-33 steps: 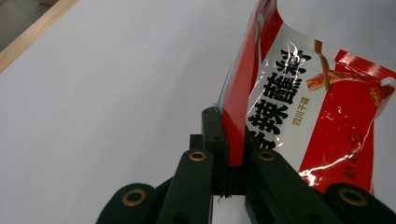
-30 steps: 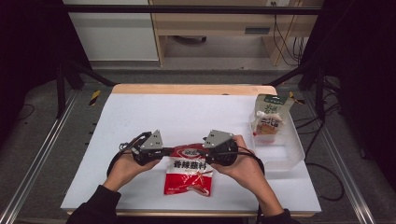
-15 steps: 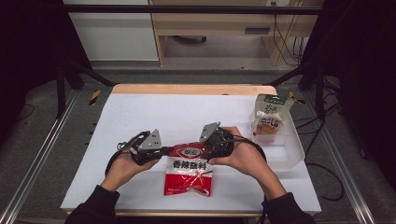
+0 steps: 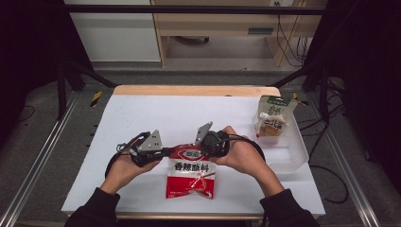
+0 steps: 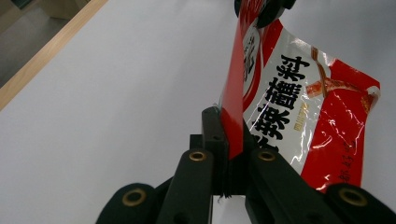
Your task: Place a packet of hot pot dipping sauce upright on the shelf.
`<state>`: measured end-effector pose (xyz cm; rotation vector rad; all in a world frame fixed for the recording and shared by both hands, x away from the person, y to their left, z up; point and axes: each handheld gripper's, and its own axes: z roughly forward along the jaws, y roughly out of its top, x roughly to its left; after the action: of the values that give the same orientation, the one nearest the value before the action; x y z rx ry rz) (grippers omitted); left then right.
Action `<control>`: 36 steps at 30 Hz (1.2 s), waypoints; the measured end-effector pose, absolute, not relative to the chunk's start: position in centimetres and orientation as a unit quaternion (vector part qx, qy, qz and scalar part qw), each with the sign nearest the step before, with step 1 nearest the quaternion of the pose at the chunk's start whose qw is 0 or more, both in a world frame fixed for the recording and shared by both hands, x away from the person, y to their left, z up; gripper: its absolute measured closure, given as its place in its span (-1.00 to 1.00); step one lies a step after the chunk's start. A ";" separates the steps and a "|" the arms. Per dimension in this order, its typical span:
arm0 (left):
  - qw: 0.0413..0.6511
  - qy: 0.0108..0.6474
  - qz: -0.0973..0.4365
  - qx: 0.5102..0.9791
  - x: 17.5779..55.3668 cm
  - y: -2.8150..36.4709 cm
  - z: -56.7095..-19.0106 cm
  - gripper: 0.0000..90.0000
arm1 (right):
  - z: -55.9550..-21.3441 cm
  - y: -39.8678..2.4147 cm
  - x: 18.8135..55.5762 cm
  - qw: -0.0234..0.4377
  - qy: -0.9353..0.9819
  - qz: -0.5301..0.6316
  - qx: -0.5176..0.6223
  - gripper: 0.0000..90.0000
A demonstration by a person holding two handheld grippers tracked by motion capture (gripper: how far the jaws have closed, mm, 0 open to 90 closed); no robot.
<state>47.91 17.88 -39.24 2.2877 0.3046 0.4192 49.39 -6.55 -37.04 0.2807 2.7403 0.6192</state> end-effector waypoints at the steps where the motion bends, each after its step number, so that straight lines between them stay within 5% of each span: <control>1: 0.388 0.120 0.165 0.899 47.9 17.9 -39.2 1.00 | -37.0 -6.6 49.4 0.157 0.958 0.217 0.099 0.77; 10: 0.408 0.136 0.160 0.888 48.1 18.6 -38.8 0.87 | -36.6 -6.4 49.2 0.147 0.958 0.222 0.104 0.98; 13: 0.414 0.145 0.160 0.885 48.1 18.9 -38.8 0.44 | -36.1 -6.5 49.3 0.143 0.959 0.224 0.099 0.98; 19: 0.419 0.161 0.163 0.879 47.8 19.8 -38.7 -0.07 | -34.4 -7.0 49.4 0.141 0.955 0.239 0.103 0.98; 36: 0.422 0.219 0.174 0.862 48.4 23.4 -39.4 -0.36 | -31.2 -7.7 48.7 0.147 0.952 0.252 0.096 0.99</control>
<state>48.36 23.36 -39.44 2.1588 0.5475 0.4366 48.70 -7.74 -31.19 0.2772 2.7379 0.7249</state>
